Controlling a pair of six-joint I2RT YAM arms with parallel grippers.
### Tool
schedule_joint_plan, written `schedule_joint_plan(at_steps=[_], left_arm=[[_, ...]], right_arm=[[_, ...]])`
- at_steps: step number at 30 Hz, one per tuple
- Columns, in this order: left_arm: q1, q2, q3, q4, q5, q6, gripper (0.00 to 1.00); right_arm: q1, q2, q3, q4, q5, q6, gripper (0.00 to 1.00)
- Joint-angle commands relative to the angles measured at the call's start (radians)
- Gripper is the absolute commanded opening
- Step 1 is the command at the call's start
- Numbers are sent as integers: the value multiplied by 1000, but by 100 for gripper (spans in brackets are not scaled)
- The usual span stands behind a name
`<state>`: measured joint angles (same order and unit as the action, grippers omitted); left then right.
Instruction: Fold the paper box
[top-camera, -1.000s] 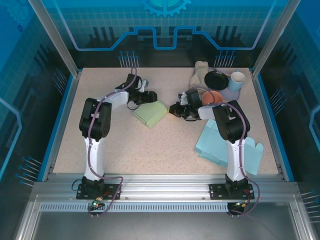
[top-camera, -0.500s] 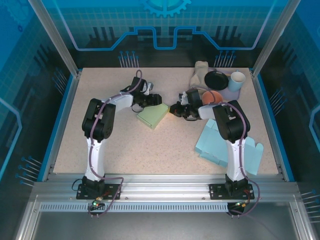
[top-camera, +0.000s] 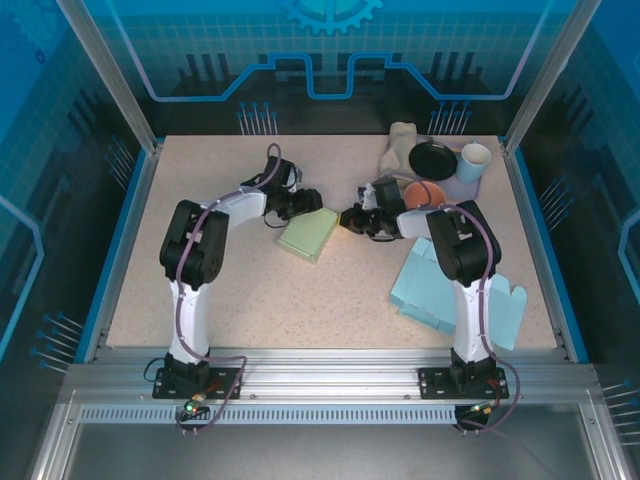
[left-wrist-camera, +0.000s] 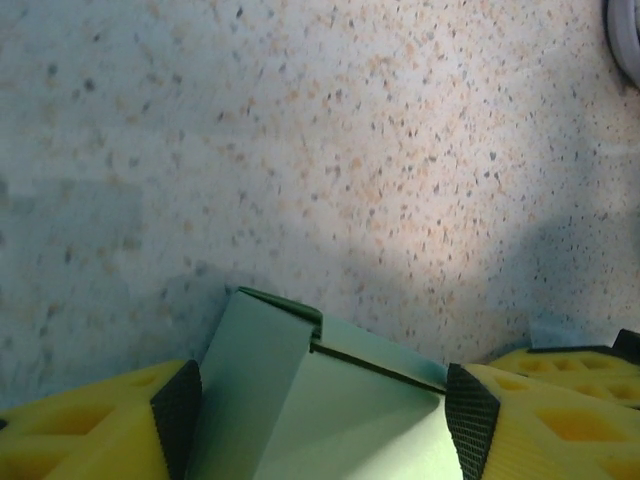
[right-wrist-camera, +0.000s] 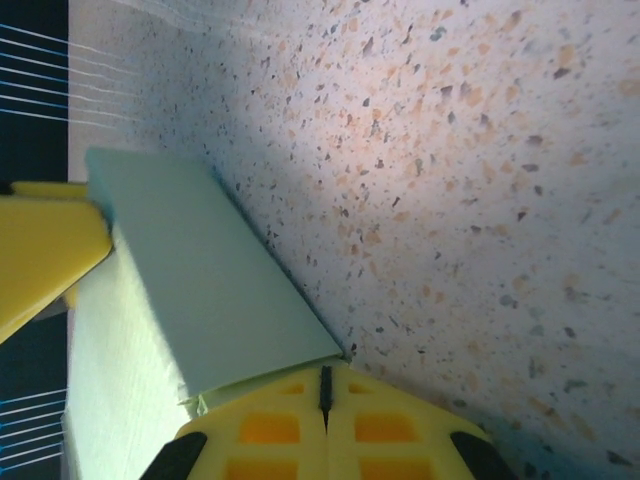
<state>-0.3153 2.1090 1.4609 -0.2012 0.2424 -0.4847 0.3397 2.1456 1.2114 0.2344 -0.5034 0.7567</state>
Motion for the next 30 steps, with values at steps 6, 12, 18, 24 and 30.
schedule_joint_plan(at_steps=[6,12,18,24,30], left_arm=[[-28,-185,-165,35,-113,-118,75],[7,-332,-336,62,-196,-125,80],[-10,-425,-502,179,-114,-167,79],[-33,-418,-554,220,-116,-191,78],[-74,-379,-558,241,-108,-194,77]], right_arm=[[-18,-131,-29,-273,96,-46,0],[10,-255,-208,-202,74,-6,0],[132,-351,-314,-172,115,26,0],[221,-317,-367,-50,106,116,0],[232,-266,-362,1,81,146,0]])
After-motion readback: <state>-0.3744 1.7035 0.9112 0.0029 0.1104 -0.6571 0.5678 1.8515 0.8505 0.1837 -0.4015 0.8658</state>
